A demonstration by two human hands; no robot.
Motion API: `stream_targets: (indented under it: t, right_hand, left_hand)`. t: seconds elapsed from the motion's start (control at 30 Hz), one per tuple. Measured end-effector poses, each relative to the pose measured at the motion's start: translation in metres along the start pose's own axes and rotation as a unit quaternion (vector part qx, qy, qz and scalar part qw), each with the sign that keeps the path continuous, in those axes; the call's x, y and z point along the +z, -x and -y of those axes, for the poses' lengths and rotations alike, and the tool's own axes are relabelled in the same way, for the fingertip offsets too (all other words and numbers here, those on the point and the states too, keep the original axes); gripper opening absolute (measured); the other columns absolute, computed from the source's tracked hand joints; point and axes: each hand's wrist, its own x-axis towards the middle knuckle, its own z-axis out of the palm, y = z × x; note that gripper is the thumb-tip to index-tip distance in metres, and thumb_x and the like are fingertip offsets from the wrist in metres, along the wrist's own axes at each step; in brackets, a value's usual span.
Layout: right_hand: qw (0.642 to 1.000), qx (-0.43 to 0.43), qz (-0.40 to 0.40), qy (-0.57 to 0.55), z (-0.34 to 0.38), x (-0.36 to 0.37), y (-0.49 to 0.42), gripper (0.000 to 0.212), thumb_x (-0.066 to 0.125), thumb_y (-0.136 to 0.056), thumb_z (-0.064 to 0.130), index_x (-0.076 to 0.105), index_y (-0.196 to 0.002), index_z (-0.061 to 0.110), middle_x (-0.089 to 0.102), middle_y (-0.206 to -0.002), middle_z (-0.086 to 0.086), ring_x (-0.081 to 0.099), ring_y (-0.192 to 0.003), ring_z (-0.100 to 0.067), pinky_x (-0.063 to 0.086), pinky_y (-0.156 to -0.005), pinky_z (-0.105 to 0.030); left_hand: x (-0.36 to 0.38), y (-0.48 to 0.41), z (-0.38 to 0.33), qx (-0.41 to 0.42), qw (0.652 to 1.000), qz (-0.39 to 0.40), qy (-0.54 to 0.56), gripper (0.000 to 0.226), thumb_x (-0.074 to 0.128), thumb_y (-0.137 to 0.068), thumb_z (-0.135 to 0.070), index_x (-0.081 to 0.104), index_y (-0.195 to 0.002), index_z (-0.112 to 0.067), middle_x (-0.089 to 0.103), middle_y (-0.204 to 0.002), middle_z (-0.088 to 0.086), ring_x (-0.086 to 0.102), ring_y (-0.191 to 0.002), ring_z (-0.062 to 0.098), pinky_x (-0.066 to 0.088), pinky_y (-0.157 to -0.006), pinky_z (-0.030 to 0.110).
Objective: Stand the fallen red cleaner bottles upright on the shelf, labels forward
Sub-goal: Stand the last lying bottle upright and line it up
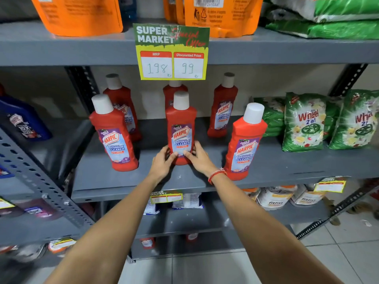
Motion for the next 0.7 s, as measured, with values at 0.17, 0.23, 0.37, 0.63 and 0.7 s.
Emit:
stream_targets:
  t: [0.17,0.23,0.37,0.63,0.7]
  right_hand:
    - [1.0,-0.025,-0.001,-0.006,-0.004,0.0,0.013,0.044,0.058,-0.091,0.012,0.039,-0.13,0.006,0.058,-0.128,-0.017,0.057,-0.117,-0.028,0.046,-0.102,-0.039]
    - [0.999,-0.038,0.007,-0.006,-0.006,-0.002,0.023,0.045,0.058,-0.091,0.012,0.039,-0.131,0.007,0.059,-0.128,-0.016,0.058,-0.113,-0.023,0.047,-0.099,-0.033]
    - [0.998,-0.051,0.006,-0.019,-0.014,-0.001,0.043,0.046,0.059,-0.091,0.015,0.04,-0.133,0.011,0.06,-0.122,-0.004,0.057,-0.108,-0.01,0.045,-0.091,-0.011]
    - [0.998,-0.061,-0.01,-0.01,-0.013,0.0,0.064,0.046,0.058,-0.091,0.017,0.039,-0.133,0.01,0.058,-0.121,-0.001,0.054,-0.109,-0.006,0.039,-0.079,0.006]
    - [0.999,-0.048,-0.018,-0.014,-0.012,0.001,0.066,0.046,0.058,-0.091,0.016,0.041,-0.132,0.008,0.059,-0.124,-0.005,0.053,-0.109,-0.007,0.038,-0.077,0.008]
  left_hand:
    - [0.0,0.012,0.002,0.03,0.999,-0.007,-0.018,0.039,0.052,-0.093,-0.022,0.049,-0.128,-0.007,0.064,-0.122,0.011,0.055,-0.104,0.01,0.036,-0.084,0.008]
    - [-0.001,0.023,0.003,0.045,0.999,-0.007,-0.022,0.037,0.052,-0.093,-0.024,0.051,-0.127,-0.01,0.066,-0.119,0.008,0.058,-0.102,0.009,0.037,-0.085,0.009]
    - [-0.002,0.042,0.007,0.06,0.998,0.001,-0.008,0.036,0.053,-0.092,-0.027,0.053,-0.125,-0.013,0.067,-0.117,0.005,0.061,-0.105,0.01,0.043,-0.093,0.018]
    - [-0.002,0.061,0.005,0.049,0.998,0.018,0.021,0.043,0.054,-0.091,-0.03,0.05,-0.129,-0.011,0.064,-0.123,0.006,0.059,-0.113,0.012,0.045,-0.099,0.026]
    - [-0.001,0.062,0.004,0.041,0.998,0.016,0.033,0.044,0.055,-0.09,-0.03,0.049,-0.129,-0.01,0.064,-0.124,0.007,0.059,-0.113,0.011,0.045,-0.099,0.027]
